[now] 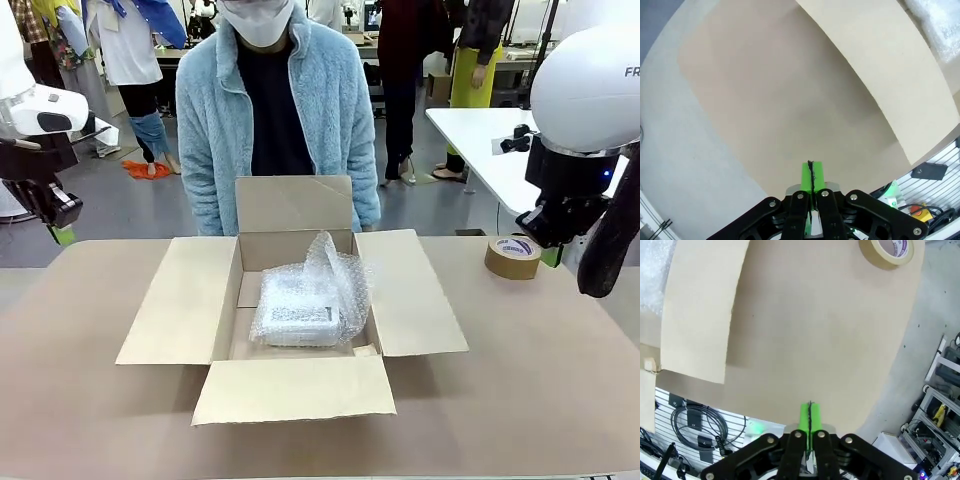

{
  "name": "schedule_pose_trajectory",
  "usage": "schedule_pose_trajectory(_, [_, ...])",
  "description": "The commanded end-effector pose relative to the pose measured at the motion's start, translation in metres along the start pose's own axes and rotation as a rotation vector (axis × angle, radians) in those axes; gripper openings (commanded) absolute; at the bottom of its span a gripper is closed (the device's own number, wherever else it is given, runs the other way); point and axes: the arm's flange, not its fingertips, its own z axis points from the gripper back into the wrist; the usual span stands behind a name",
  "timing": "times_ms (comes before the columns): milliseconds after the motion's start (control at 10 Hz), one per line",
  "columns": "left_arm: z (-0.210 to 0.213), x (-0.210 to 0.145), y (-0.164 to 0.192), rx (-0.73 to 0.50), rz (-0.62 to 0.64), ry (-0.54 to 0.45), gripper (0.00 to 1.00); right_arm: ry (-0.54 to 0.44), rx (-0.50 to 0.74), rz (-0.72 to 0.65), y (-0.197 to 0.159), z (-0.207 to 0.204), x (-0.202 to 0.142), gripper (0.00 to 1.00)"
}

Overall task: Wrap the clocks to prevent damage.
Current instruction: Once the human has placed the objects inside and stepped back, release both hands from the side flaps of the Package Box.

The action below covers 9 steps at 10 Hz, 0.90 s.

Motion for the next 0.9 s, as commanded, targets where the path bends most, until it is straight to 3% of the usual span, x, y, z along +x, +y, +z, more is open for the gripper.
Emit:
schedule_pose_trajectory(0, [-0.009, 0.013, -0.016, 0.000, 0.014, 0.042, 0.00, -0.008, 0.021, -0.006, 0.009, -0.004, 0.005, 0.01])
schedule_pose_trajectory(200, [-0.004, 0.003, -0.006, -0.001, -0.001, 0.010, 0.00, 0.000, 0.003, 0.001, 0.002, -0.001, 0.001, 0.01])
schedule_pose_trajectory(300, [0.001, -0.005, -0.002, -0.114, -0.310, -0.062, 0.00, 0.045, -0.017, 0.241, 0.003, 0.004, -0.002, 0.01])
schedule_pose_trajectory(400, [0.005, -0.012, 0.004, -0.137, -0.550, -0.095, 0.00, 0.125, -0.076, 0.426, 0.001, 0.006, -0.005, 0.01])
schedule_pose_trajectory(500, [0.011, -0.014, 0.014, -0.076, -0.734, -0.122, 0.00, 0.165, -0.124, 0.595, -0.004, 0.009, -0.005, 0.01])
schedule_pose_trajectory(600, [0.011, -0.019, 0.014, -0.013, -0.818, -0.118, 0.00, 0.189, -0.146, 0.737, -0.009, 0.007, -0.007, 0.01])
schedule_pose_trajectory(800, [0.007, -0.015, 0.012, 0.052, -0.977, -0.070, 0.00, 0.199, -0.106, 0.896, -0.016, 0.010, -0.005, 0.01])
